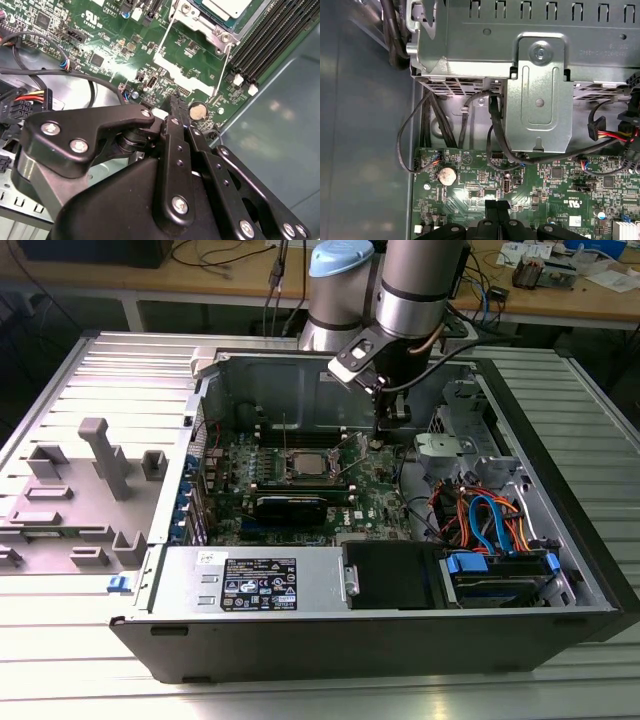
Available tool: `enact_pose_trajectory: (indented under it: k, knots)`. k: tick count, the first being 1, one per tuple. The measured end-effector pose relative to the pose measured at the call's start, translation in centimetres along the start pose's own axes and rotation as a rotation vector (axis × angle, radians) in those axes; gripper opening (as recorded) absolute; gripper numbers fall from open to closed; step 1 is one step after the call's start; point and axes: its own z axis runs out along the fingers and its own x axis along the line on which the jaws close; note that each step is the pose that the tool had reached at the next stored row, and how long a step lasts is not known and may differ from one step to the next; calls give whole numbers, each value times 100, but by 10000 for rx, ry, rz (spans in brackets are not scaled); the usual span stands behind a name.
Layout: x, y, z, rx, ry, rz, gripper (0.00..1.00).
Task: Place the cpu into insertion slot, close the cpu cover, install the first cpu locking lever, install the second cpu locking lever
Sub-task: 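Close the cpu cover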
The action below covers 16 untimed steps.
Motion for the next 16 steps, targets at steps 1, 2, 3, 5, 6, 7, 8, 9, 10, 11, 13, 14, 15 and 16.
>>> enact_pose_trajectory:
  k: [1, 2, 3, 5, 6, 7, 8, 9, 10, 11, 13, 14, 15, 16]
  knots:
    - [0, 0, 12, 0, 1, 0, 11]
    - [0, 0, 14, 1, -1, 0, 11]
    - [0, 0, 14, 1, -2, 0, 11]
    - [0, 0, 16, 0, 0, 0, 11]
    - [0, 0, 18, -1, 1, 0, 11]
    - [0, 0, 23, 0, 1, 0, 11]
    - [0, 0, 27, 0, 1, 0, 11]
    - [0, 0, 30, 0, 0, 0, 11]
    - [0, 0, 38, 0, 0, 0, 11]
    - [0, 0, 41, 1, -1, 0, 11]
    - [0, 0, 56, 0, 0, 0, 11]
    - [0, 0, 63, 1, 0, 0, 11]
    - [1, 0, 69, 0, -1, 0, 11]
    - [0, 0, 74, 1, -2, 0, 11]
